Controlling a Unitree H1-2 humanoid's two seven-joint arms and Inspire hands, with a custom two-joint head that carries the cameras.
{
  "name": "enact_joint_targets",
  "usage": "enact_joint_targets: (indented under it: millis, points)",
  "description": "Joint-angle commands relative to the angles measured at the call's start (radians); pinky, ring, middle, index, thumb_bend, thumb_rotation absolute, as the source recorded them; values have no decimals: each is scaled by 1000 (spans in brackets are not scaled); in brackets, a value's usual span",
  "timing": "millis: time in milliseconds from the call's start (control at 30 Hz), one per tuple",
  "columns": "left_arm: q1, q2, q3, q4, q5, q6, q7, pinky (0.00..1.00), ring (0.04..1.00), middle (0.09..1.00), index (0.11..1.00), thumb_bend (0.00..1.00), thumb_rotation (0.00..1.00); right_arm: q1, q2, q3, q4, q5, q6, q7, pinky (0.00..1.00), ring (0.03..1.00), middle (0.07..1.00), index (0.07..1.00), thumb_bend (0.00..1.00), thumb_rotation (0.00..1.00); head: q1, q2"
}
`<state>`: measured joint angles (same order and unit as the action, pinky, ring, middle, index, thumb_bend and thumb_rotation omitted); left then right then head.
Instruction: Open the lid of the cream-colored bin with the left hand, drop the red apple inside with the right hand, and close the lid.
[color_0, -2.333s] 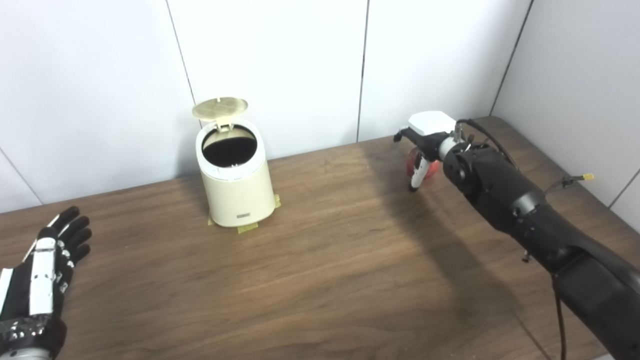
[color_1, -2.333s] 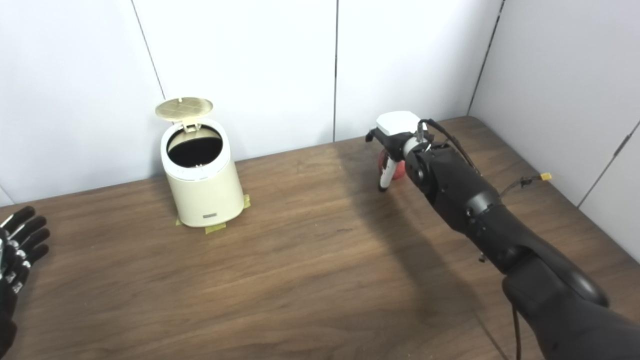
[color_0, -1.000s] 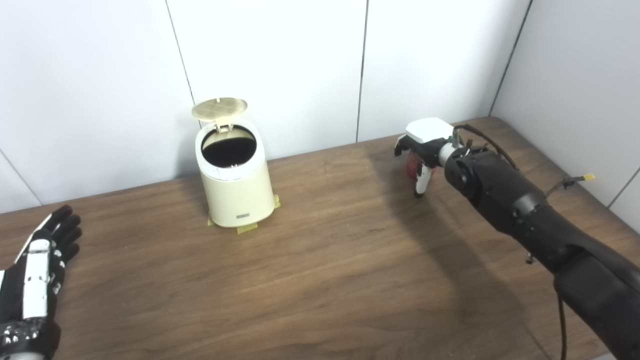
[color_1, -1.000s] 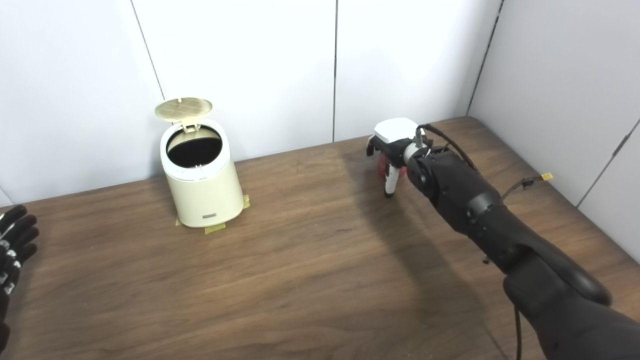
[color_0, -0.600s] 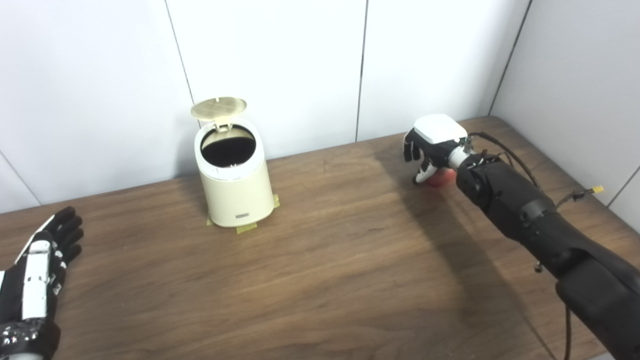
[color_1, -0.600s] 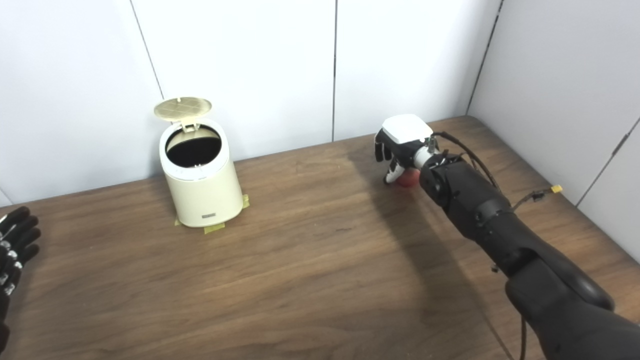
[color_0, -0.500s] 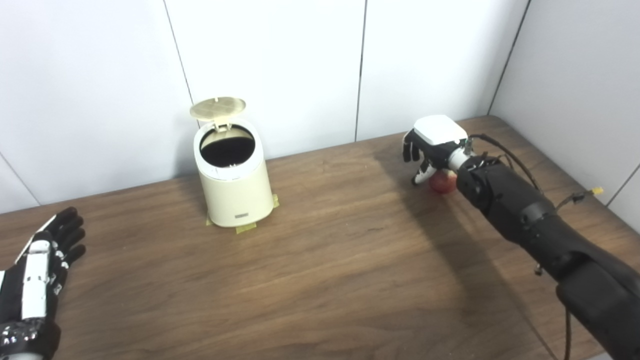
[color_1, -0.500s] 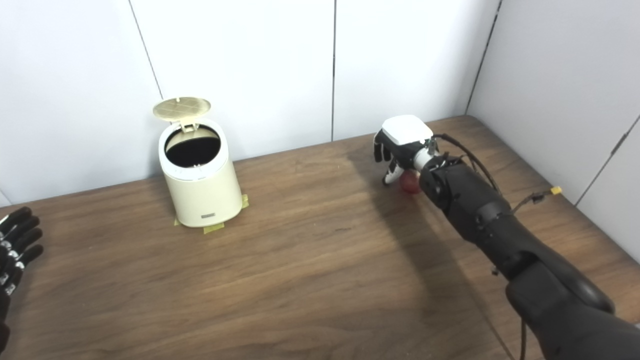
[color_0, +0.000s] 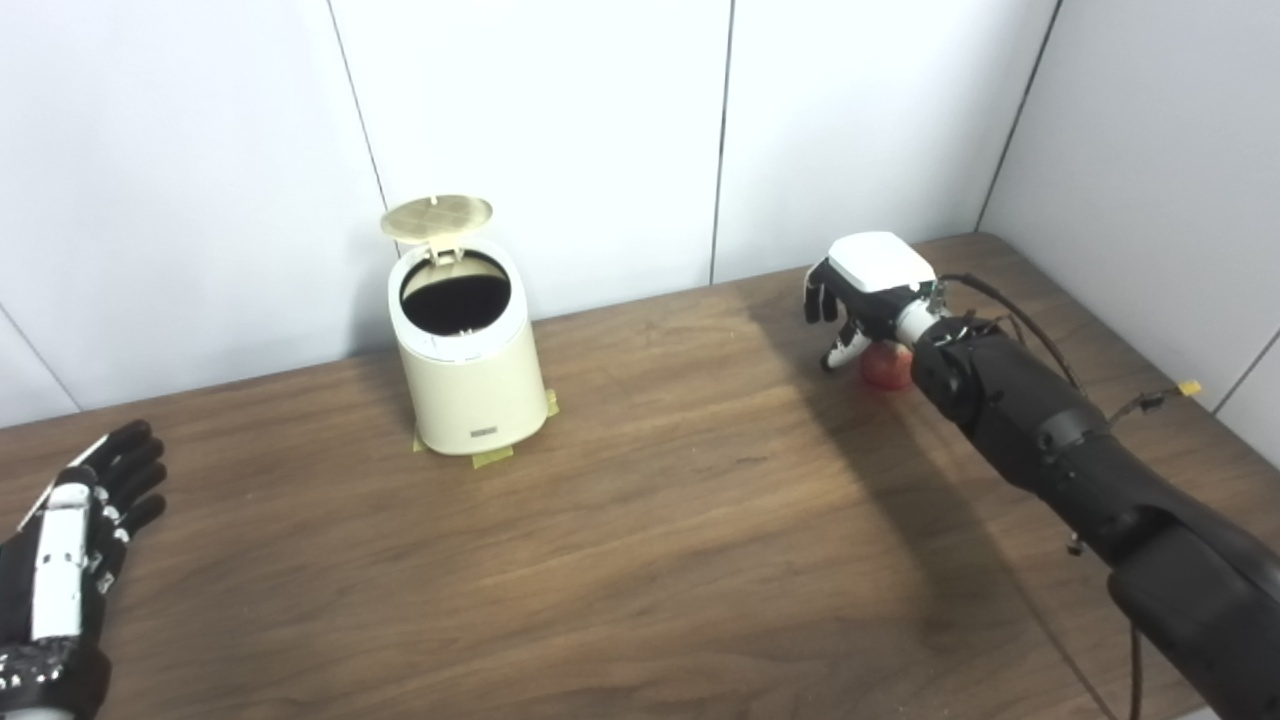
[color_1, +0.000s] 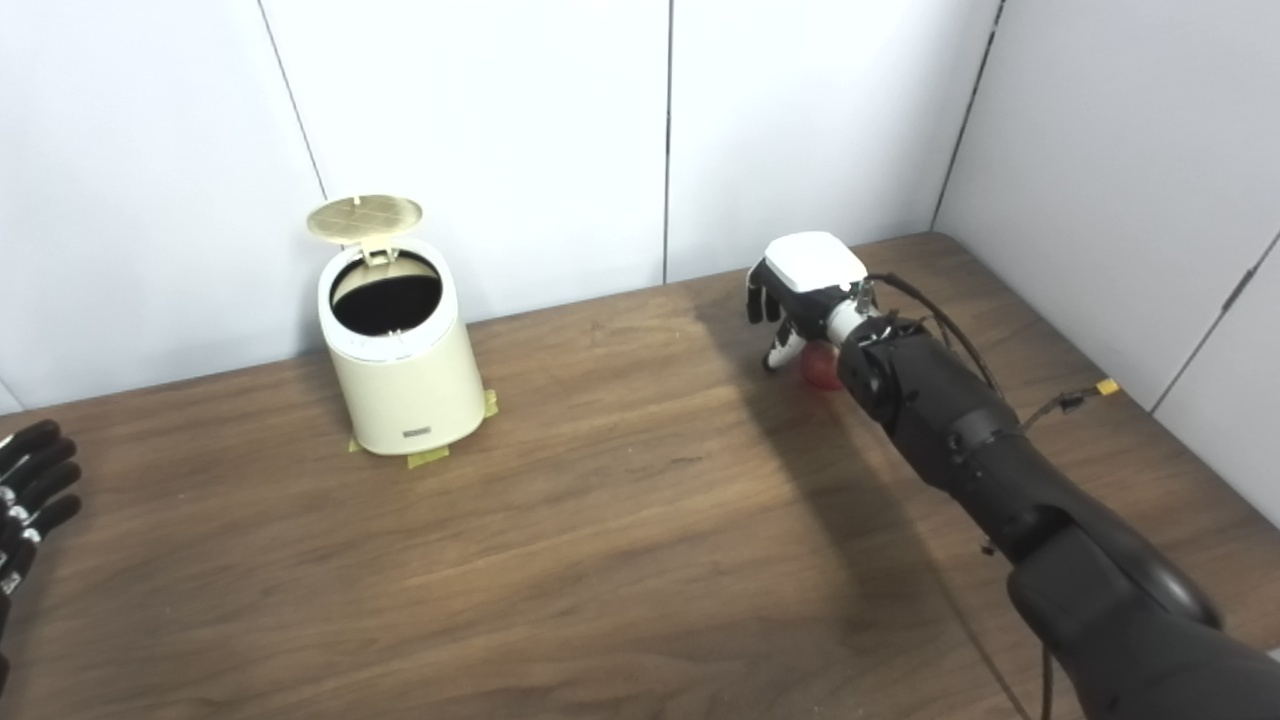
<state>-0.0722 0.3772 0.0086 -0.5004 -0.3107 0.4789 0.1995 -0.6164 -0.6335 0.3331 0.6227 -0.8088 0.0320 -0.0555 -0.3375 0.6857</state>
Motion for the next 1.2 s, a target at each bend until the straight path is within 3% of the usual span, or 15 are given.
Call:
enact_joint_targets:
  millis: [0,100,333,367,433,467,500,567,700,833,967,1067,1167]
  points:
    - [-43,25,0,-27,-4,-9,10,903,884,867,858,122,1000,-34,-22,-30,-29,23,-10,-21,434,401,505,505,517,0,-3,2]
    - [-47,31,-10,-25,-2,-9,11,925,900,880,870,112,1000,-24,-29,-52,-52,47,-36,-38,419,406,521,491,516,0,-5,2]
    - [-52,29,-26,-19,5,-9,17,935,905,882,872,100,1000,-2,-41,-117,-183,91,-26,-6,532,429,504,515,518,0,-7,2]
    - [-52,28,-28,-18,3,-9,18,941,909,884,872,102,1000,-2,-41,-128,-203,99,-17,6,556,525,497,503,525,0,-5,3]
    - [-52,28,-31,-18,2,-9,19,957,918,893,878,99,1000,0,-39,-145,-239,106,5,27,573,603,623,497,523,104,-4,3]
    - [-51,28,-32,-19,0,-9,21,962,921,896,880,99,1000,0,-35,-160,-264,118,22,40,570,618,648,530,597,100,-4,3]
    - [-50,27,-33,-20,-2,-9,23,967,923,899,883,99,1000,1,-32,-175,-287,135,30,53,560,628,665,598,746,63,-3,3]
    - [-49,26,-34,-22,-4,-9,27,971,925,901,884,103,1000,1,-31,-198,-333,161,44,78,550,638,683,654,879,34,-4,4]
    - [-46,28,-40,-22,-2,-9,38,955,919,895,880,109,1000,-1,-39,-224,-422,175,115,153,628,691,724,689,923,70,-6,2]
    - [-44,28,-48,-21,6,-9,41,953,924,896,879,108,1000,-6,-87,-206,-480,145,145,242,669,722,736,704,964,49,-6,-1]
    - [-40,24,-52,-23,4,-9,54,957,928,900,879,121,1000,-6,-156,-134,-483,70,139,354,574,708,716,710,1000,94,-5,-1]
    - [-37,23,-49,-26,1,-9,55,961,923,896,874,122,1000,-12,-198,-72,-477,6,168,468,648,753,755,778,1000,132,-3,0]
    - [-34,25,-46,-29,-3,-9,56,954,923,893,875,126,1000,-11,-213,-54,-461,-4,171,521,695,816,810,809,1000,108,-6,2]
